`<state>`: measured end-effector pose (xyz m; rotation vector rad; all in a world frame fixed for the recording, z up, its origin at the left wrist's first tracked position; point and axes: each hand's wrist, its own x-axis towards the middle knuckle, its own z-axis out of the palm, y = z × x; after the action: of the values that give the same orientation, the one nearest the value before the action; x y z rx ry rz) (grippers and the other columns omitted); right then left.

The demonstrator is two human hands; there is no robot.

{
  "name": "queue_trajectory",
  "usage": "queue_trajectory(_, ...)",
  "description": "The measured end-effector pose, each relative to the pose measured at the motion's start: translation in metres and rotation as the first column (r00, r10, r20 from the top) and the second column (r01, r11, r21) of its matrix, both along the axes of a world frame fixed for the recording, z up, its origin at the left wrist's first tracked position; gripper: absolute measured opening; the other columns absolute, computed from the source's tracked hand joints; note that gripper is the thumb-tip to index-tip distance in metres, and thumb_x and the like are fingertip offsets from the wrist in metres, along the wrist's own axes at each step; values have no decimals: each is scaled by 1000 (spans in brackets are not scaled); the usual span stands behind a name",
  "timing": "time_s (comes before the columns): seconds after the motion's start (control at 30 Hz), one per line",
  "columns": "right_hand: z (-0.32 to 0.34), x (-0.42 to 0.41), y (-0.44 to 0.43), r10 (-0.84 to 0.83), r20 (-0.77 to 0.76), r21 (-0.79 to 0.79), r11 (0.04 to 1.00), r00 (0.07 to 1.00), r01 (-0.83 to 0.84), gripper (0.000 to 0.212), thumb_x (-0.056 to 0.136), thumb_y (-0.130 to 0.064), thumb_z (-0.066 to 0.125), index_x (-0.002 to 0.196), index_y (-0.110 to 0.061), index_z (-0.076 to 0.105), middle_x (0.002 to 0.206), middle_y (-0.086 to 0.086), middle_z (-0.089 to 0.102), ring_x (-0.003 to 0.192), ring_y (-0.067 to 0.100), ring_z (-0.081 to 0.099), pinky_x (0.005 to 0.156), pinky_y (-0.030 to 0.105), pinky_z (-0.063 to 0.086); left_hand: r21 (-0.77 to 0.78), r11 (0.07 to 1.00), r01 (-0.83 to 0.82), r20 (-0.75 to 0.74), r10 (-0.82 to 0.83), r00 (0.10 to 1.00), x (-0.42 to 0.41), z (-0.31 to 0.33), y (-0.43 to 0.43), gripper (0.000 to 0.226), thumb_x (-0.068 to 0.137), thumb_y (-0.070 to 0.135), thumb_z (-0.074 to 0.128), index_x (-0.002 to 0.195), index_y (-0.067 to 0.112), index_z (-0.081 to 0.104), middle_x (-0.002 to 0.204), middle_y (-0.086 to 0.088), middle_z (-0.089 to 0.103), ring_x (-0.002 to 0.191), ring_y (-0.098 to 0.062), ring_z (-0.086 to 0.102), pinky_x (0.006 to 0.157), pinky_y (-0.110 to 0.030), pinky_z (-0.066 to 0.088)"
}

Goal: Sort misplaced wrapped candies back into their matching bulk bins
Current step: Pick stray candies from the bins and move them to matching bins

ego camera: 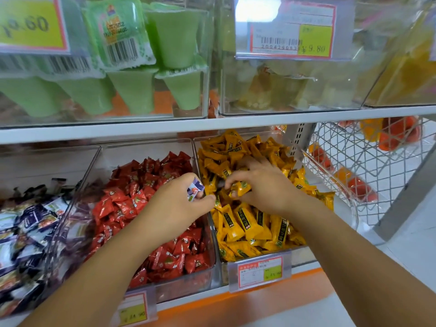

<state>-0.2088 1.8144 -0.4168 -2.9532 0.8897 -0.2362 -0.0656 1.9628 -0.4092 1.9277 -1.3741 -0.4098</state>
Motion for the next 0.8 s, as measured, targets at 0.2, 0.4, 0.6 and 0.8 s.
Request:
queue_trajectory(0.2, 11, -14, -16, -76, 58, 15, 997, 995, 76, 25, 86, -33, 64, 110, -40, 65, 112, -1, 50, 117, 27, 42, 92, 37, 42, 7, 1000, -7, 9, 7, 1000, -1, 0, -1, 33, 87, 37, 63, 82, 8, 48, 62, 4, 39, 42, -6, 31, 41, -14, 28)
queue_trajectory(0.4, 18, 12, 16, 41, 31, -128, 991, 999, -36, 29, 85, -48, 59, 111, -38, 65, 122, -1, 52, 118, 23, 44, 97, 38, 38, 2, 1000, -11, 2, 11, 1000, -2, 1, -1, 36, 87, 37, 64, 82, 5, 47, 60, 4, 37, 43, -8, 30, 43, -15, 30)
queue_trajectory(0.6, 6, 22, 17, 74, -176, 4, 997, 982, -74, 37, 92, -24, 54, 124, -42, 57, 119, -3, 58, 120, 18, 38, 97, 37, 29, -4, 1000, -5, 10, 5, 1000, 0, 0, -1, 35, 87, 36, 63, 83, 5, 48, 64, 3, 39, 48, -7, 31, 46, -15, 32)
queue_trajectory(0.8, 5, 16, 11, -24, -310, -55, 998, 950, 8, 48, 92, -21, 50, 133, -45, 45, 128, 0, 52, 125, 23, 32, 99, 43, 25, 2, 1000, -4, -5, 4, 1000, 1, -1, 0, 35, 88, 36, 63, 85, 5, 48, 64, 4, 38, 47, -8, 30, 45, -16, 30)
